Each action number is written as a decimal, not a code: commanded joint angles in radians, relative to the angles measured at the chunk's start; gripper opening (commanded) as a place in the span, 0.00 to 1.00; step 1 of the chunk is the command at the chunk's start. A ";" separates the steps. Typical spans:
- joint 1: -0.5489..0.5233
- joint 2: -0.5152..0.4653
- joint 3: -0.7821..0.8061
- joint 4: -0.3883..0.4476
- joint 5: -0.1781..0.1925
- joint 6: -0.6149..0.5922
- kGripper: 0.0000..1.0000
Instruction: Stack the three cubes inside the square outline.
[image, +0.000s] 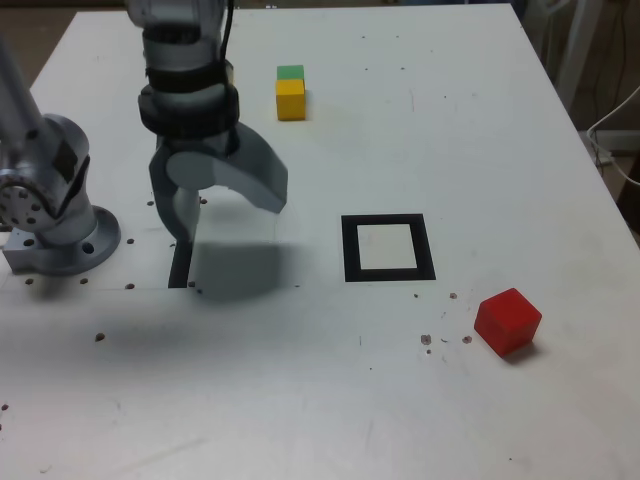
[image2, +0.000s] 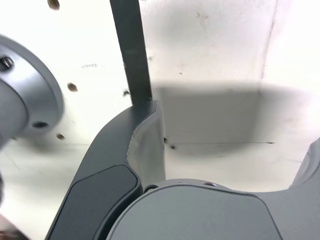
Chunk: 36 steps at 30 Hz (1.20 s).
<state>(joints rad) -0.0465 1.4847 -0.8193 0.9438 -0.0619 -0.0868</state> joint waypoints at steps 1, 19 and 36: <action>-0.001 -0.009 -0.030 0.012 -0.005 -0.028 1.00; -0.032 0.215 -0.395 0.065 -0.089 -0.204 1.00; -0.200 0.449 -0.808 0.329 0.015 -0.529 0.99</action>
<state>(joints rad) -0.2341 1.9074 -1.5952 1.2585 -0.0527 -0.5938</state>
